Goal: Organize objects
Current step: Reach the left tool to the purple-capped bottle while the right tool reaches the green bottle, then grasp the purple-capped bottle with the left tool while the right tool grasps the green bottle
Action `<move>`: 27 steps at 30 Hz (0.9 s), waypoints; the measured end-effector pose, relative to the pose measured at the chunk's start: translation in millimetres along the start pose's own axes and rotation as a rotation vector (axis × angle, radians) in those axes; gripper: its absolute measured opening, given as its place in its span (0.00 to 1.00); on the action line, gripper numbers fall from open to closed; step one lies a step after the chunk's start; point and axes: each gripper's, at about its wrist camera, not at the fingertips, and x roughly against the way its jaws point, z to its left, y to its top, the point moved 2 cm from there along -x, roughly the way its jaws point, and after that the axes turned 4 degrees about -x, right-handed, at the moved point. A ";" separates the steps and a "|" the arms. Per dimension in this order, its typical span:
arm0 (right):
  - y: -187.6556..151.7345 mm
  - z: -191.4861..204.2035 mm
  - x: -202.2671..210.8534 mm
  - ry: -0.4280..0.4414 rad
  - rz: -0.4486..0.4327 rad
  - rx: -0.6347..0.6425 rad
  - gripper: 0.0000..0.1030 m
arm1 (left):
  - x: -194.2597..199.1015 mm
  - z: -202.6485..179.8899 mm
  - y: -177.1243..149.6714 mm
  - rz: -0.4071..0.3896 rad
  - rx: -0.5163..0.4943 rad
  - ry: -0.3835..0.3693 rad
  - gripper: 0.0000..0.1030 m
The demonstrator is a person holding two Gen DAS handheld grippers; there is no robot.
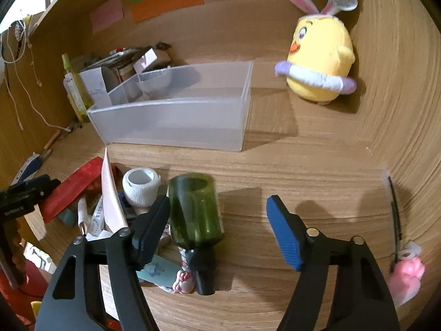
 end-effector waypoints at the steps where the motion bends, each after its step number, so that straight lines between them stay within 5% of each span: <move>1: -0.9 -0.2 -2.2 -0.001 0.004 -0.002 0.64 | -2.1 0.2 -1.6 0.007 0.000 0.002 0.73; 8: -4.6 1.3 -15.7 -0.010 0.073 -0.003 0.48 | -10.1 -3.6 -6.2 0.020 -0.010 0.009 0.68; 10: -5.6 1.0 -18.4 -0.009 0.080 -0.006 0.38 | -14.0 -3.4 -6.9 0.025 -0.009 0.005 0.57; 15: -5.6 -0.3 -17.4 -0.030 0.047 -0.007 0.37 | -15.7 1.4 -5.8 0.004 -0.008 0.041 0.25; 27: 37.6 -4.4 8.5 -0.053 -0.085 0.016 0.37 | -0.8 16.3 24.9 -0.081 0.032 0.028 0.25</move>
